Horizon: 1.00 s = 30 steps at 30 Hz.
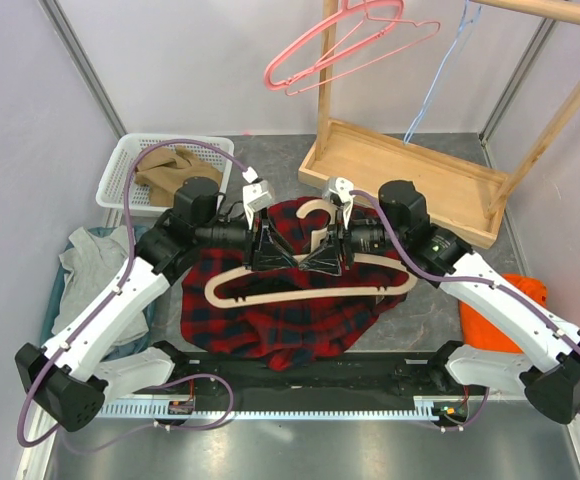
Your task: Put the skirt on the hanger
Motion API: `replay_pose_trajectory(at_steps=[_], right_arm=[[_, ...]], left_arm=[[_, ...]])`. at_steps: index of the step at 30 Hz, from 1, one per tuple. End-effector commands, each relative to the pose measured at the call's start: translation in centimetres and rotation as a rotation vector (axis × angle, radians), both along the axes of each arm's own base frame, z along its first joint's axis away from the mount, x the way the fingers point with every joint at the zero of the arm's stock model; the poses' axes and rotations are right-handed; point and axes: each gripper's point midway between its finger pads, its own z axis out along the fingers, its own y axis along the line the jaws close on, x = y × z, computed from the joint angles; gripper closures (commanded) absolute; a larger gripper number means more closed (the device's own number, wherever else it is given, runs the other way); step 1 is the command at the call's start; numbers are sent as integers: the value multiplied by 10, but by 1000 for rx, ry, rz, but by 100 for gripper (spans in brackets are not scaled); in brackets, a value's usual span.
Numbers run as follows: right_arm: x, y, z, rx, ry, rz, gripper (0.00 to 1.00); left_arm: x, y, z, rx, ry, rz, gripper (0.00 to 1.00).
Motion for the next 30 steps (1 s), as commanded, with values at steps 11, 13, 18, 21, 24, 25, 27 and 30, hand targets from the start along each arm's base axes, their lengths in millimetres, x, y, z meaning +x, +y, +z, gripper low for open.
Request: replay_pose_trajectory(at_steps=[11,13,18,21,24,25,27,30], right_arm=[[10,-42,-16,-102,-43,-265,100],[9,-54,-22,-148,-35,-311,100],[2,-85,-16,-215,-70,-403,100],[2,-92,-15,-239,-95,-418,100],[10,-95,-21,-276,-92,-452,100],[15,-96,-23,-295,-114,-462,100],[19,-97,-24,-313,-123,-469,100],[25,-100,-28,-348,-129,-488,100]], left_arm=[[33,27,29,43,-38,355,26],[53,44,11,118,-5,525,26],[68,84,-40,348,118,776,25],[65,91,-71,424,199,816,25],[60,96,-106,499,288,845,25],[57,98,-119,529,315,848,25],[53,97,-133,558,357,839,25],[50,99,-144,590,368,827,27]])
